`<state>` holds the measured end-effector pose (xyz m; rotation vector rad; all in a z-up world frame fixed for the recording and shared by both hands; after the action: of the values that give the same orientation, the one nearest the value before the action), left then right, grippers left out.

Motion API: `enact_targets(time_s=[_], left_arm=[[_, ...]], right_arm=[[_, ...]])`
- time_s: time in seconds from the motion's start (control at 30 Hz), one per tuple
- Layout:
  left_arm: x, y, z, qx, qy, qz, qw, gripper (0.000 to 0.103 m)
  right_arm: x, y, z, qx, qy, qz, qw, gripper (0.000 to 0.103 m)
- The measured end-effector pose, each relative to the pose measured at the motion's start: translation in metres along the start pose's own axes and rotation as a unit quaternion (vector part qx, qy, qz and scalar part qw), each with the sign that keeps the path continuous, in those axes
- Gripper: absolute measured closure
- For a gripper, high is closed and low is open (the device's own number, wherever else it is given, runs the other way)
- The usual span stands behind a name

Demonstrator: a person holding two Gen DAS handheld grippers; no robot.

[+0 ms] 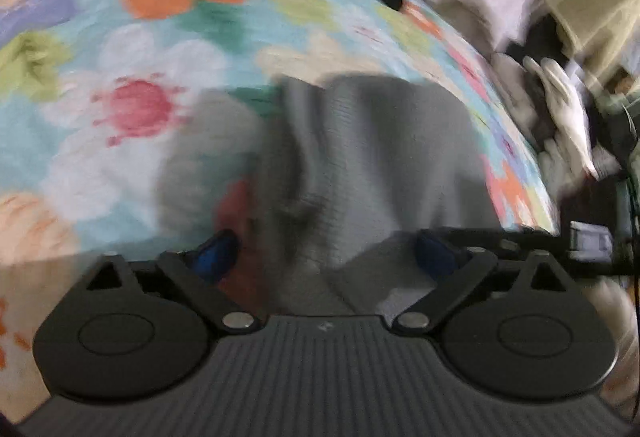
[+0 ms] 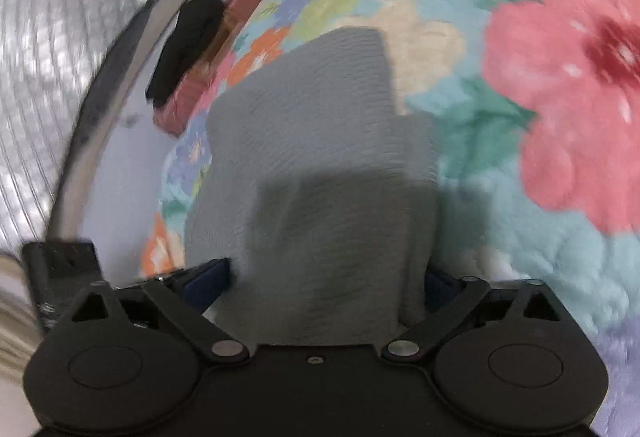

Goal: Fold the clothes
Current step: 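Grasp the folded grey shirt bundle with both grippers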

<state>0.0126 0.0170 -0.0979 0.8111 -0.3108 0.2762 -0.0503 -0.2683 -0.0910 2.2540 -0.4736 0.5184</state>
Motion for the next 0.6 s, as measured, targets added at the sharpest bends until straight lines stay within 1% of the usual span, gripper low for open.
enact_targets(time_s=[0.03,0.07,0.1,0.17,0.2,0.23,0.33,0.4,0.6], left_arm=[[0.0,0.002,-0.002,-0.009,0.007,0.002,0.9999,0.028],[0.0,0.003,-0.004,-0.019,0.013,0.003,0.9997,0.029],[0.0,0.005,-0.006,-0.029,0.02,0.003,0.9994,0.029],[0.002,0.005,-0.009,-0.054,0.044,0.003,0.9976,0.029],[0.002,0.004,-0.01,-0.061,0.056,0.005,0.9966,0.027],[0.001,0.004,-0.009,-0.064,0.061,0.006,0.9961,0.024],[-0.002,0.003,-0.004,-0.069,0.065,0.01,0.9954,0.024],[-0.005,0.003,0.0,-0.073,0.068,0.012,0.9949,0.024],[-0.011,0.002,0.01,-0.084,0.078,0.019,0.9932,0.027]], right_arm=[[0.002,-0.003,-0.003,-0.001,0.006,-0.001,1.0,0.014],[0.003,-0.006,-0.006,-0.001,0.013,-0.002,1.0,0.023],[0.004,-0.008,-0.008,0.001,0.017,-0.002,1.0,0.024],[0.0,-0.006,0.0,0.03,-0.001,0.003,1.0,0.025],[-0.002,-0.007,0.003,0.038,-0.004,0.0,0.999,0.025],[-0.001,-0.008,0.005,0.041,-0.006,-0.001,0.999,0.025],[0.0,-0.01,0.003,0.036,0.004,-0.005,0.999,0.025],[-0.001,-0.011,0.001,0.033,0.015,-0.001,0.999,0.025],[-0.003,-0.002,0.002,0.049,0.019,0.005,0.999,0.027]])
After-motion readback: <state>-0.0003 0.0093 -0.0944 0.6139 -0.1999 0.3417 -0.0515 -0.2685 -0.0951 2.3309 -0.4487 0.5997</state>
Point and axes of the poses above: each gripper's, at about its wrist camera, not at the fingertips, and y roughly against the way its jaws point, z to its right, x to its top, the point moved 2 cm from there along -y, roughly the way its jaws point, and after that the axes turned 11 degrees about y, right-handed, at the moved point
